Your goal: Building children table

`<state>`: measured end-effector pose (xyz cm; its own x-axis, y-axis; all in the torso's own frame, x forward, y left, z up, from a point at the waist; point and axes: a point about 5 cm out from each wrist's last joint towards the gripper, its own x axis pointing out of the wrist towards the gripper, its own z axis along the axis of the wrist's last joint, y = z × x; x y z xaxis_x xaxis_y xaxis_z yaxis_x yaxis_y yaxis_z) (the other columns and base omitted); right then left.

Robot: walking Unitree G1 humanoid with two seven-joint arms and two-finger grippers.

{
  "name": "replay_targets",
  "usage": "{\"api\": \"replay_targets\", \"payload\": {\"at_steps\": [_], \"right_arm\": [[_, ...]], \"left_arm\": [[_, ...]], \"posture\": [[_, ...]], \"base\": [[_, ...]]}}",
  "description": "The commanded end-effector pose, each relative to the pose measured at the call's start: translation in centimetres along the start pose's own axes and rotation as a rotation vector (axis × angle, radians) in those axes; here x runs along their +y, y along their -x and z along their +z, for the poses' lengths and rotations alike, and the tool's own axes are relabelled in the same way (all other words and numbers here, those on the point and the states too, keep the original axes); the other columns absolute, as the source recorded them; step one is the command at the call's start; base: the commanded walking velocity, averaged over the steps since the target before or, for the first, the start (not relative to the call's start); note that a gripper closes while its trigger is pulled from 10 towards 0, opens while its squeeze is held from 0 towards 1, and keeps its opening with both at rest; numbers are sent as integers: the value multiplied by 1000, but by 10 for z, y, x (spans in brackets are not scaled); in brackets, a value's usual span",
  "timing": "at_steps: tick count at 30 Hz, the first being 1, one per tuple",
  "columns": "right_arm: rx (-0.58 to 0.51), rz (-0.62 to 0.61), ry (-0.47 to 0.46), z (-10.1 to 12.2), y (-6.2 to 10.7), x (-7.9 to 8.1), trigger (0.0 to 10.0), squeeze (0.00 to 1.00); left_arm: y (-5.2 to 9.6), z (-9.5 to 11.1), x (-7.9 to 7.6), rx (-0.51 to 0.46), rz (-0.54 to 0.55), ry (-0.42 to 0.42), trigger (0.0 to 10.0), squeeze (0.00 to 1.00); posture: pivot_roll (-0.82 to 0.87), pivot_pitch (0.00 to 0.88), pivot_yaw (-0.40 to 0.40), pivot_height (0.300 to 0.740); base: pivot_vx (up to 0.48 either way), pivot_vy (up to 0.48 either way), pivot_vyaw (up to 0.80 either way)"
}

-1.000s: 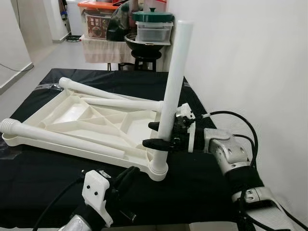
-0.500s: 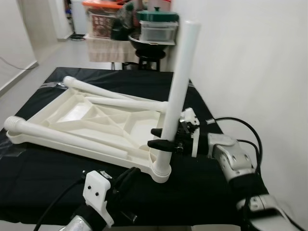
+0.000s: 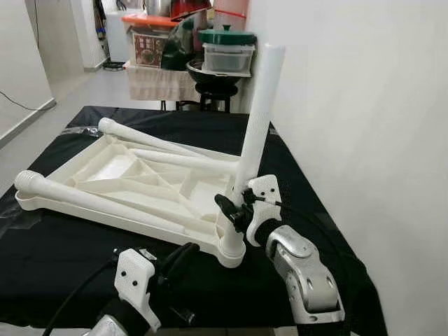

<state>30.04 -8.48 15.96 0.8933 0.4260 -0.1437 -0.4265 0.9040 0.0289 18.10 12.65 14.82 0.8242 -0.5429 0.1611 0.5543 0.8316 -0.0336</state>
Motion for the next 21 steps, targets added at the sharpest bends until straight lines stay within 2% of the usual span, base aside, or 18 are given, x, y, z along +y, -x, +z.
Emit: {"api": "replay_targets", "payload": {"at_steps": [1, 2, 3, 4, 5, 6, 7, 8, 9, 10, 11, 13, 15, 16, 17, 18, 21], "right_arm": [[126, -91, 26, -22, 4, -12, 8078, 0], [123, -94, 10, -20, 4, -10, 10000, 0], [123, -94, 10, -20, 4, -10, 10000, 0], [105, -88, -3, -16, 4, -12, 10000, 804], [105, -88, -3, -16, 4, -12, 10000, 804], [78, -40, -11, -9, 3, -15, 10000, 1000], [37, 26, -20, -1, 0, -18, 10000, 1000], [-9, 143, -7, 8, -1, -21, 10000, 1000], [-9, 143, -7, 8, -1, -21, 10000, 1000], [-36, 222, 4, 14, -2, -23, 10000, 1000], [-69, 307, 6, 21, -2, -26, 10000, 0], [-102, 424, 5, 28, -2, -32, 10000, 0], [-102, 424, 5, 28, -2, -32, 10000, 0], [-100, 506, 5, 30, -3, -35, 10000, 0], [-80, 603, 23, 29, -3, -39, 10000, 0], [-80, 603, 23, 29, -3, -39, 10000, 0], [-17, 748, 45, 26, -10, -50, 10000, 0]], "left_arm": [[1, 0, 0, 8, -7, 1, 10000, 0], [0, 0, 0, 8, -7, 2, 10000, 0], [0, 0, 0, 8, -7, 2, 10000, 0], [0, 0, 0, 9, -8, 3, 10000, 0], [0, 0, 0, 9, -8, 3, 10000, 0], [0, 0, 0, 10, -10, 4, 10000, 0], [0, -1, 0, 10, -11, 4, 10000, 0], [-1, -1, 0, 10, -11, 5, 10000, 0], [-1, -1, 0, 10, -11, 5, 10000, 0], [-1, -1, 0, 10, -11, 5, 10000, 0], [-1, -1, 0, 10, -11, 5, 10000, 0], [-1, -2, -1, 10, -10, 6, 10000, 0], [-1, -2, -1, 10, -10, 6, 10000, 0], [-2, -2, -1, 10, -10, 6, 10000, 0], [-2, -3, -1, 11, -10, 6, 10000, 0], [-2, -3, -1, 11, -10, 6, 10000, 0], [-2, -4, -1, 12, -10, 7, 10000, 0]], "posture": [[37, 0, -112, 740], [36, 0, -103, 740], [36, 0, -103, 740], [32, 0, -98, 740], [32, 0, -98, 740], [32, 0, -98, 740], [34, 0, -101, 740], [35, 0, -101, 740], [35, 0, -101, 740], [37, 0, -102, 740], [37, 0, -102, 740], [43, 0, -103, 740], [43, 0, -103, 740], [46, 0, -104, 740], [49, 0, -105, 740], [49, 0, -105, 740], [57, 0, -107, 740]], "base": [[0, 0, 0], [0, 0, 0], [0, 0, 0], [0, 0, 0], [0, 0, 0], [0, 0, 0], [0, 0, 0], [0, 0, 0], [0, 0, 0], [0, 0, 0], [0, 0, 0], [0, 0, 0], [0, 0, 0], [0, 0, 0], [0, 0, 0], [0, 0, 0], [0, 0, 0]]}}
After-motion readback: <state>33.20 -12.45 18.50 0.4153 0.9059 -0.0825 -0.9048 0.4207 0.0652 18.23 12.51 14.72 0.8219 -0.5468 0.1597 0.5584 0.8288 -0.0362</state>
